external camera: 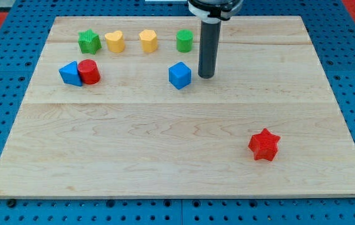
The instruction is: Bring the blue cube close to the right side of the red circle
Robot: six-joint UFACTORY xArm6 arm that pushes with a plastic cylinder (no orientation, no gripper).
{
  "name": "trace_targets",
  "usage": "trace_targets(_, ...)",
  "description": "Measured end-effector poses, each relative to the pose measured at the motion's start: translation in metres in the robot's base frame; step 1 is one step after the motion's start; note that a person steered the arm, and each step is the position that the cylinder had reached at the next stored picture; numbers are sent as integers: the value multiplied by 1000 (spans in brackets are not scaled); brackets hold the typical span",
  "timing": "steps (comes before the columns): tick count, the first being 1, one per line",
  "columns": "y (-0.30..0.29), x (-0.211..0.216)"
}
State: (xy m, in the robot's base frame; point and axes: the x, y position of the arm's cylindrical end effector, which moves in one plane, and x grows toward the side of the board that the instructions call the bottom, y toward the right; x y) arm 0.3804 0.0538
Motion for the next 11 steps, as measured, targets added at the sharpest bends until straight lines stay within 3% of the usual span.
trace_targets(4, -125, -6)
trace_targets(6, -132, -31)
trace_targets(8, -155, -27)
trace_targets(11, -124, 29)
